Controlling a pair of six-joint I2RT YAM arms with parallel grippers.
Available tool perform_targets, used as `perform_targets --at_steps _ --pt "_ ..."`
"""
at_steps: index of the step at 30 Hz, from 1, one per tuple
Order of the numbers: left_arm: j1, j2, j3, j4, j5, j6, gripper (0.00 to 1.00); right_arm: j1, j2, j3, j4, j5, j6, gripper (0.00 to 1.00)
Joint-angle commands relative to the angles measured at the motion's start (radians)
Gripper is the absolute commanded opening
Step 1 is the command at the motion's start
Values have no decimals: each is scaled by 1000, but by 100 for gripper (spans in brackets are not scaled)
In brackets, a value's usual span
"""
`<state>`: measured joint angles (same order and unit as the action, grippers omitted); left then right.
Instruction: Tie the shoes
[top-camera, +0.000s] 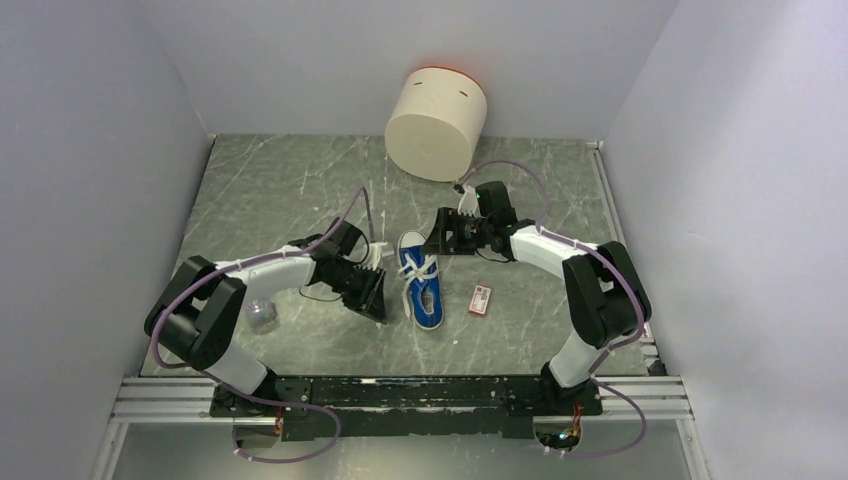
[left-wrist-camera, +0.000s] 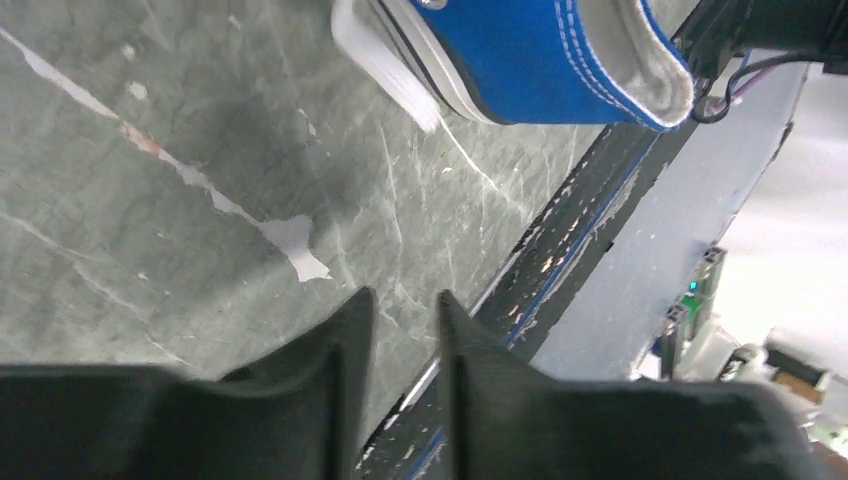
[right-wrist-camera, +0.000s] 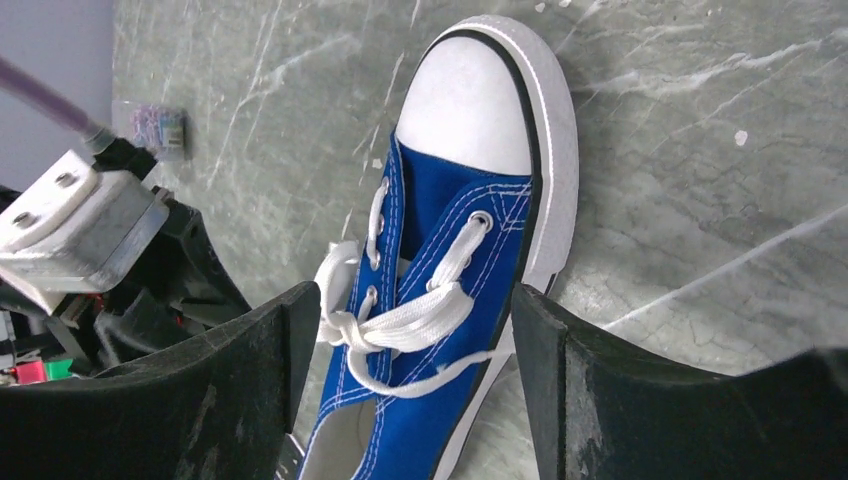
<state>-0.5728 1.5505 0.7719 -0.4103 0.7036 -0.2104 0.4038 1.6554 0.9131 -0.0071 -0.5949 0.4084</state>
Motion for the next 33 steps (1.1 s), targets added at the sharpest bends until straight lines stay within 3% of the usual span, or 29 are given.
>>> perform_targets --at_steps 1,4,6,11,14,18,22,27,33 --pt "32 -26 54 52 4 -18 43 12 35 32 -35 -13 51 72" --pt "116 -32 52 203 144 -59 95 7 45 12 2 -56 80 70" --pt "161 7 49 330 223 -120 97 -24 55 -20 77 -105 126 66" --pt "174 156 33 729 376 -329 91 -60 102 -44 145 -234 90 63" --pt "171 223 19 879 435 -407 92 -69 132 -55 171 -283 62 64" --pt "169 274 46 766 442 -279 92 -93 152 -87 273 -339 109 66" --pt "164 315 66 696 444 -215 85 -92 185 -84 291 -376 112 62" --pt "163 353 82 629 435 -169 67 -92 199 -94 322 -391 125 49" --pt "163 361 91 581 416 -143 45 -91 196 -93 334 -384 137 48"
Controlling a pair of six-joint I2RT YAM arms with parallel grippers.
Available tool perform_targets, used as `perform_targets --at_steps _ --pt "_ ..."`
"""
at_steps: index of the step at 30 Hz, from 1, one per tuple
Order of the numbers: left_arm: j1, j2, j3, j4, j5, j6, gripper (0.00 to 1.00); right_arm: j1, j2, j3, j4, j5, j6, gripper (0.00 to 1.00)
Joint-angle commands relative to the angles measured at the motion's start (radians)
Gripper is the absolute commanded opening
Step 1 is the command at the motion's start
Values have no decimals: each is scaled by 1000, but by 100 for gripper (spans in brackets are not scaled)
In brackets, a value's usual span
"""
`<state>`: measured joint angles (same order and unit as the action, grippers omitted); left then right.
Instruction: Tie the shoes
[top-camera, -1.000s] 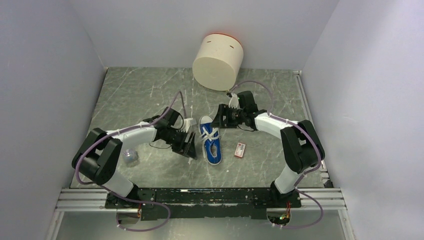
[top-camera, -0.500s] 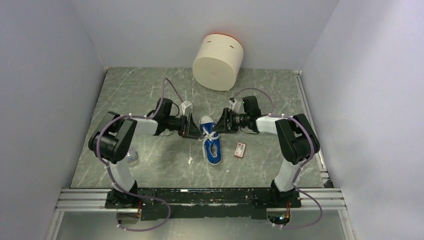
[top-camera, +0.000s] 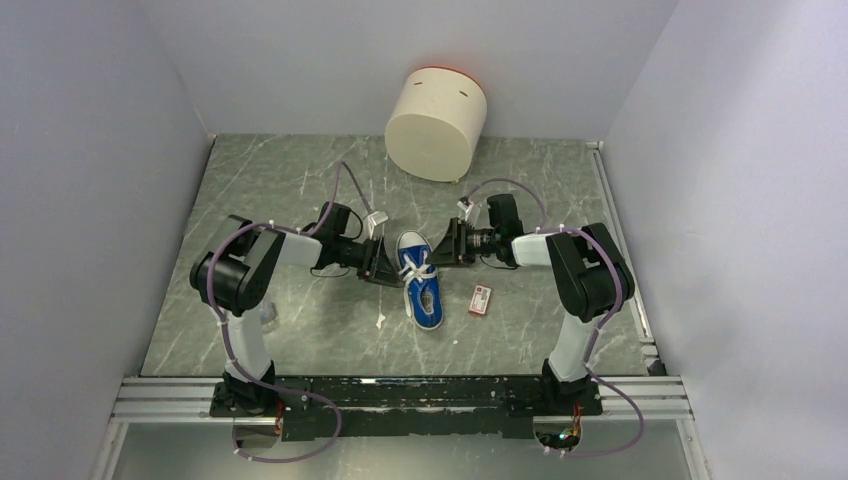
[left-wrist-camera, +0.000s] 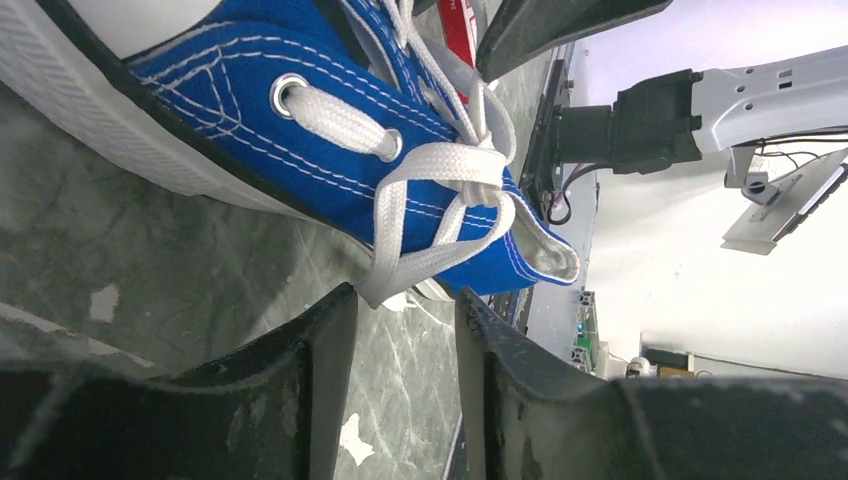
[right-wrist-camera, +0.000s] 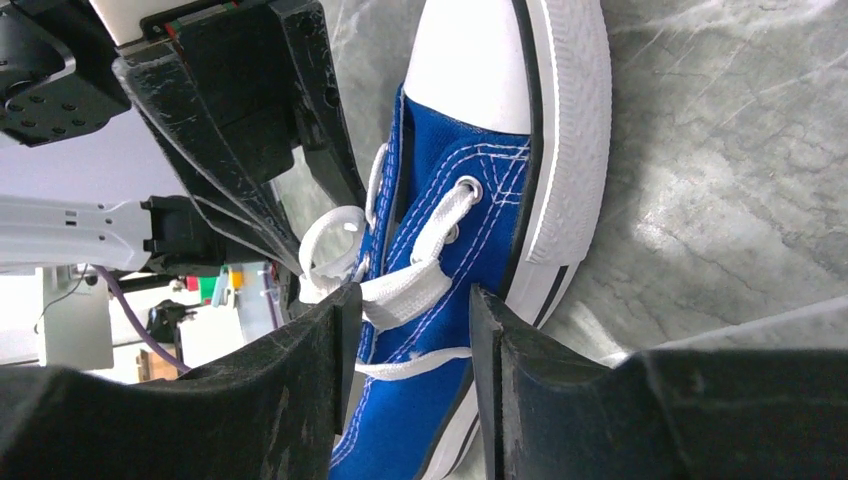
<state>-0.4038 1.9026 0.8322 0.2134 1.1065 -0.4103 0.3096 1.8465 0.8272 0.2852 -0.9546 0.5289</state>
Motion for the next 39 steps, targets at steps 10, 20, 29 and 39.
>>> perform_targets --at_steps 10,20,29,39 --pt "1 12 72 -112 -7 102 21 3 9 -4 79 -37 34 38" --pt "10 -21 49 -207 -82 113 5 -15 -27 -22 77 13 49 0" --pt "16 -90 -94 -222 -207 63 5 -37 -108 -96 60 171 77 0" --pt "16 -118 -158 -209 -294 1 5 -66 -106 -180 157 275 198 0"
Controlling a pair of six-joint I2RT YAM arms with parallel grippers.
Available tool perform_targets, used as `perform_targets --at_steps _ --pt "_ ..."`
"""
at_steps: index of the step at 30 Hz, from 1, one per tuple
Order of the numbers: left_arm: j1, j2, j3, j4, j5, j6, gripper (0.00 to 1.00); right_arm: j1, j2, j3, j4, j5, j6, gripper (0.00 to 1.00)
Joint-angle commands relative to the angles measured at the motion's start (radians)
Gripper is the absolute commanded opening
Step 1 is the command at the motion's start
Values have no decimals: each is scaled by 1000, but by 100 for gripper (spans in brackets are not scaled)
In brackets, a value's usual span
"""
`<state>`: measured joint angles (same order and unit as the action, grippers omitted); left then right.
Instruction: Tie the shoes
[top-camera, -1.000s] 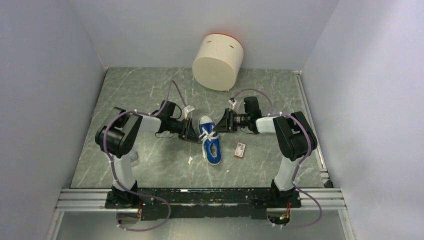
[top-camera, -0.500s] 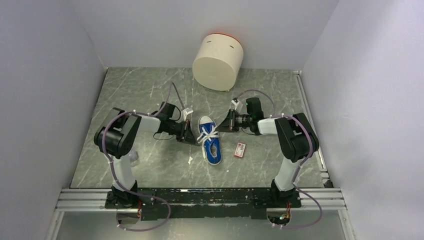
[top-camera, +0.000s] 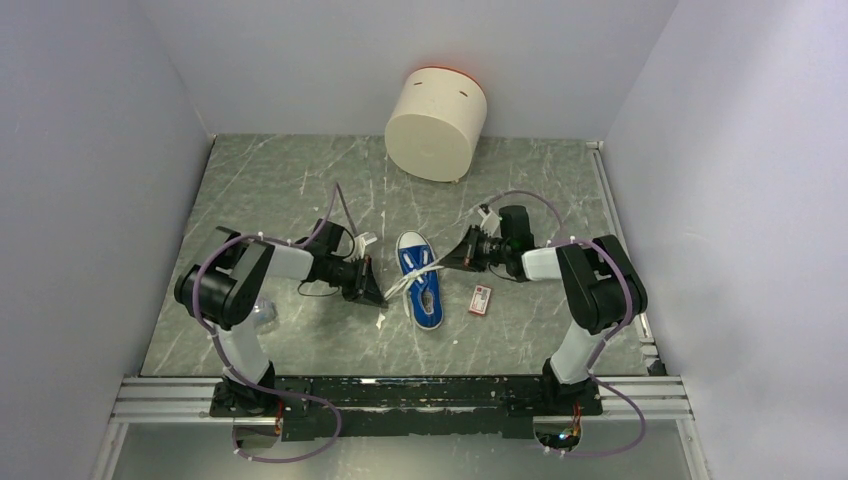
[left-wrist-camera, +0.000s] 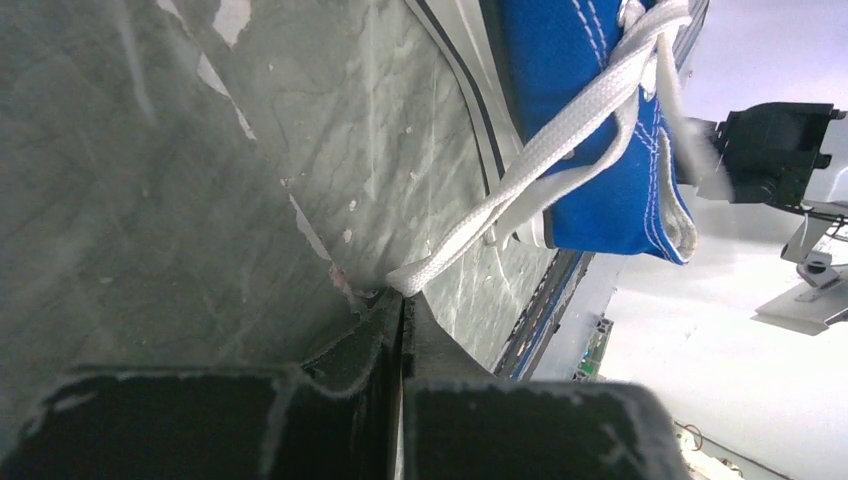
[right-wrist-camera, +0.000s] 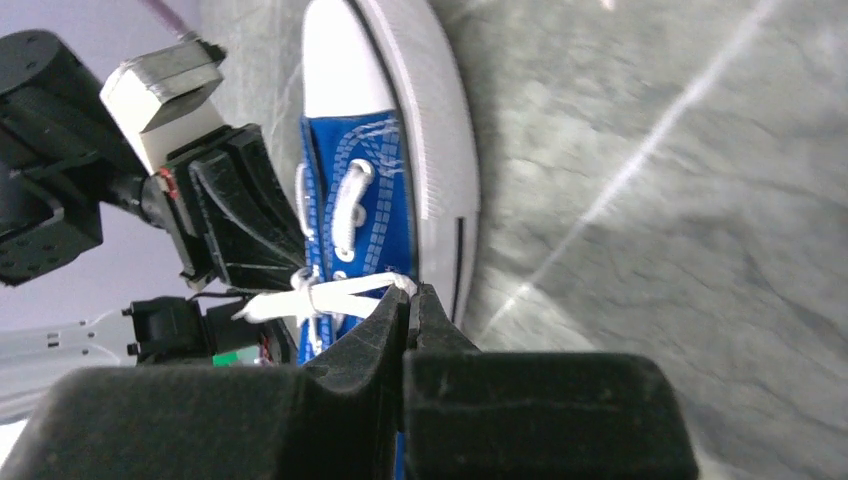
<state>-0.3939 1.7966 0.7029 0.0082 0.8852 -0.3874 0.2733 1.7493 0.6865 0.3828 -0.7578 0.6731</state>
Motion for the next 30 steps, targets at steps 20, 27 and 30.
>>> perform_targets --at_steps 20,27,30 --pt "24 -43 -50 -54 -152 16 5 -60 52 -46 106 44 71 0" --pt "24 -234 60 -253 -384 79 93 -15 -136 106 -339 141 -171 58" --pt "24 -328 74 -314 -467 98 97 -14 -240 124 -480 217 -244 87"
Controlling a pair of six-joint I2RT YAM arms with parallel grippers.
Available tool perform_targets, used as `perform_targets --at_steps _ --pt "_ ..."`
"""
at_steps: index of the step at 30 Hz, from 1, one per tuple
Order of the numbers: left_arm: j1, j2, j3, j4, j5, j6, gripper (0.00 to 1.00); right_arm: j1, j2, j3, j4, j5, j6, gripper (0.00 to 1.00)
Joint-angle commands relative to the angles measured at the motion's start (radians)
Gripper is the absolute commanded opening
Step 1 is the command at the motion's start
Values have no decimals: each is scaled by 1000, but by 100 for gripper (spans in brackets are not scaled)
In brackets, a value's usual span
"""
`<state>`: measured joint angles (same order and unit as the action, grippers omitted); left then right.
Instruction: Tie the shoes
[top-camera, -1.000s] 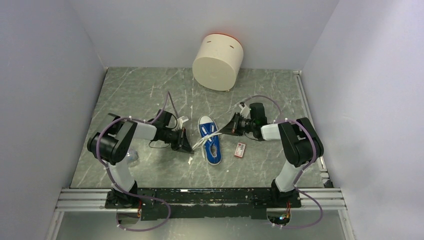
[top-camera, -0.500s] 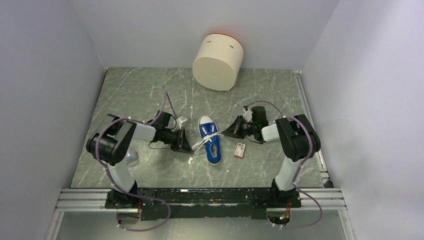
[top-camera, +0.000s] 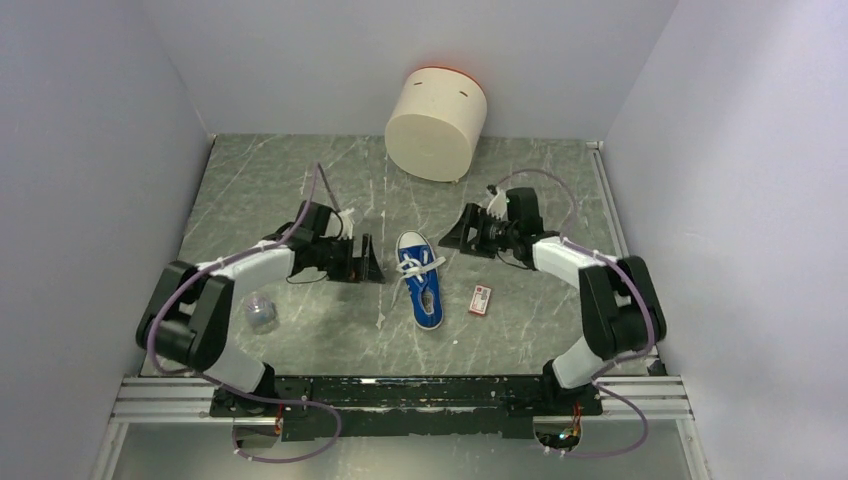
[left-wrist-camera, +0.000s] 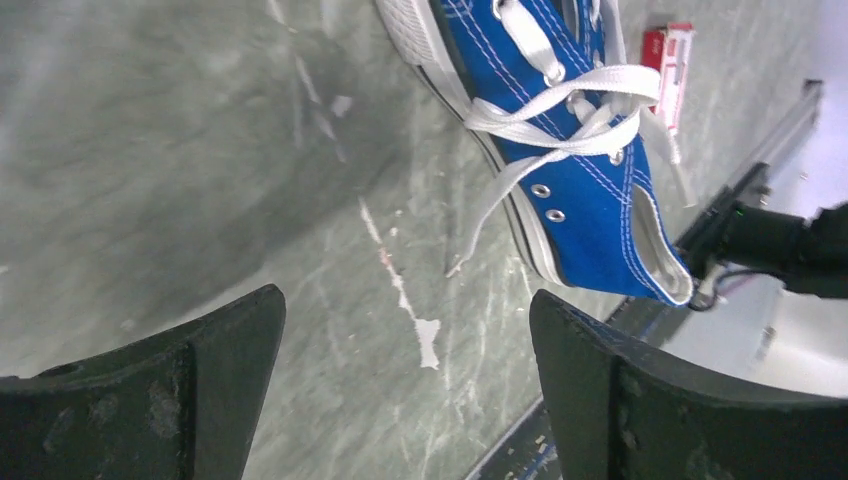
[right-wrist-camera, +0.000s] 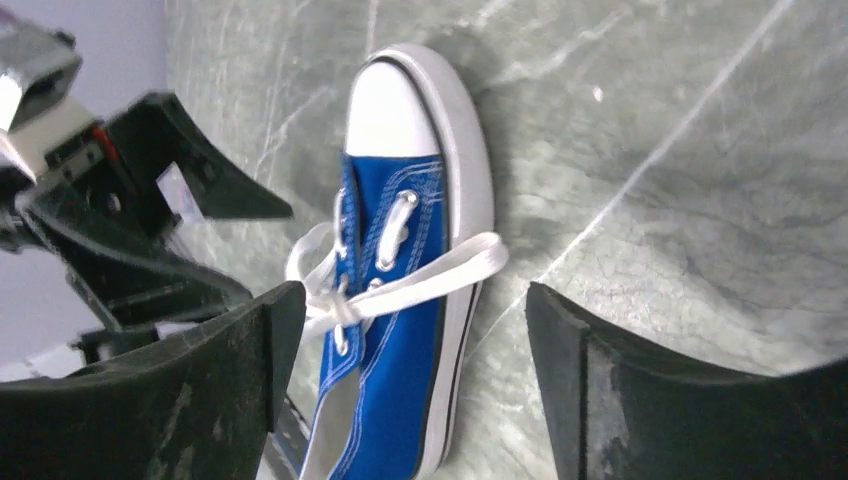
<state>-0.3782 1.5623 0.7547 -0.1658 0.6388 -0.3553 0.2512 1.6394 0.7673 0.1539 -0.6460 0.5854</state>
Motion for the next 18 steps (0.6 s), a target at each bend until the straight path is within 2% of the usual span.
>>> perform_targets --at_steps 1,7,13,18 --pt "9 -124 25 -155 -239 70 97 7 -159 47 -288 122 -178 92" --pt "9 -299 132 -215 -243 83 94 3 -361 143 -490 269 -262 94" --pt "7 -451 489 -261 -279 81 96 6 -547 466 -736 474 -269 100" --pt "7 -465 749 -301 -324 157 97 6 -583 728 -917 581 -272 100"
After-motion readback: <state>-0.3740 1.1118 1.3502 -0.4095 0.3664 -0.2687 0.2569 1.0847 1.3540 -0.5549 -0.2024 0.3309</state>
